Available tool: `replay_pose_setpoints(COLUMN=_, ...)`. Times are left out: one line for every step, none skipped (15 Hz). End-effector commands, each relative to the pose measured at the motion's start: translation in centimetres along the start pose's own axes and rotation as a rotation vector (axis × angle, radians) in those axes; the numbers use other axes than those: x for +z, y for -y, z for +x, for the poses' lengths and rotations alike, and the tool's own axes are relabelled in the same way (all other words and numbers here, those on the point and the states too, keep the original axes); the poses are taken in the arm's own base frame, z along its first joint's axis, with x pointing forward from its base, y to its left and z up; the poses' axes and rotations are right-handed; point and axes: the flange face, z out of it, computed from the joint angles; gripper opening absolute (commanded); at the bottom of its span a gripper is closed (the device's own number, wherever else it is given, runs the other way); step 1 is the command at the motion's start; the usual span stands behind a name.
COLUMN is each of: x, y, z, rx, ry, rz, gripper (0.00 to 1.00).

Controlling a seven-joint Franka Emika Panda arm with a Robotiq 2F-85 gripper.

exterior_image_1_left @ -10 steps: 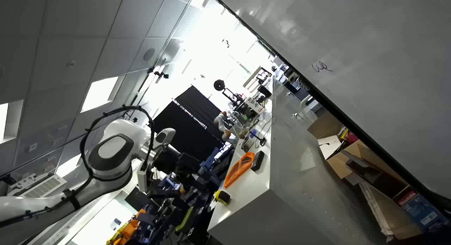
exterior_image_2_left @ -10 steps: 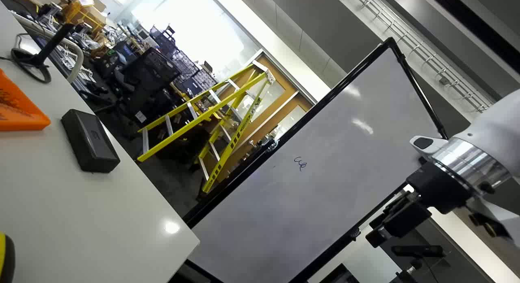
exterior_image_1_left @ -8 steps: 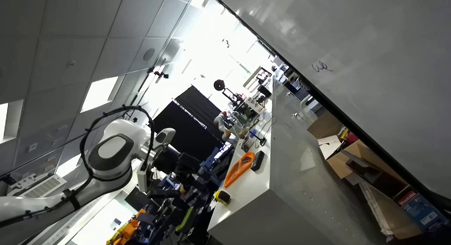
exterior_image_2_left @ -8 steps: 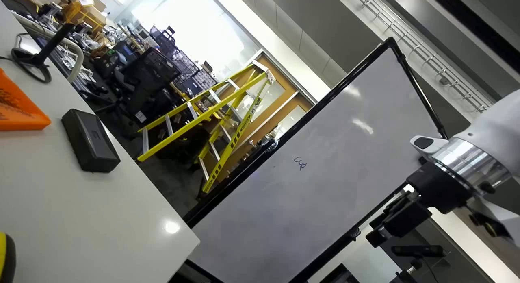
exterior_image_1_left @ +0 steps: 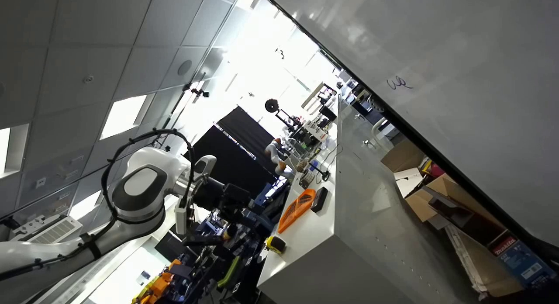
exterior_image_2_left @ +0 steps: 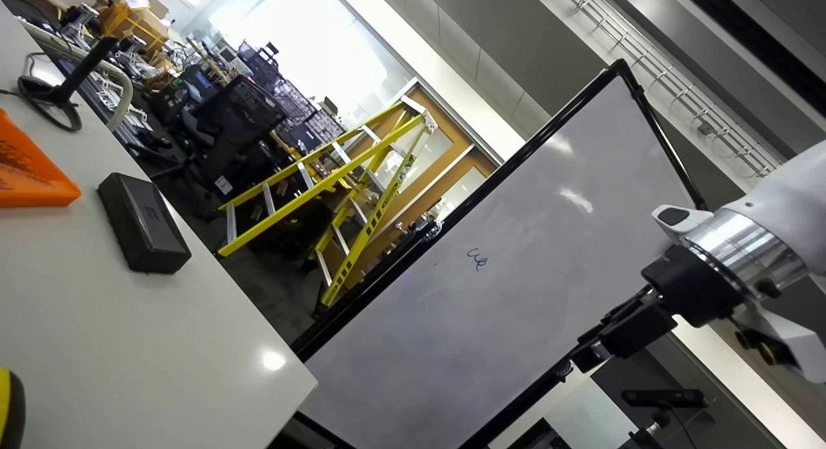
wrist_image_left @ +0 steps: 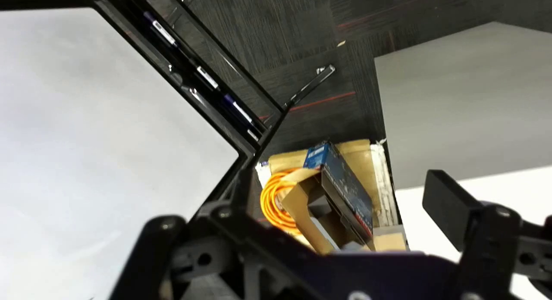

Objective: Use the eraser to clean the whiteboard

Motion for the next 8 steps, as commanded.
replay_pose_setpoints(x=0.3, y=-0.4, z=4.6, rx=0.024, ry=-0.101, rz=0.007, gripper=1.0)
replay_pose_setpoints(x=0.6, y=-0.3, z=6.2, rx=0.021, ry=-0.126, rz=0.013, gripper=1.0)
replay_pose_setpoints(x=1.1, y=-0.2, z=7.8, rx=0.015, ry=-0.148, rz=0.027, gripper=1.0)
replay_pose_setpoints(x=1.6, y=0.1, z=9.3, rx=0.013, ry=-0.167, rz=0.036, gripper=1.0)
replay_pose_setpoints(x=2.1, y=0.6, z=10.8, rx=0.006, ry=-0.181, rz=0.053, gripper=1.0)
replay_pose_setpoints(x=2.6, y=1.2, z=12.2, rx=-0.005, ry=-0.19, rz=0.074, gripper=1.0)
replay_pose_setpoints(x=3.1, y=1.6, z=13.4, rx=-0.015, ry=-0.197, rz=0.085, gripper=1.0)
replay_pose_setpoints(x=3.7, y=2.2, z=14.5, rx=-0.026, ry=-0.196, rz=0.104, gripper=1.0)
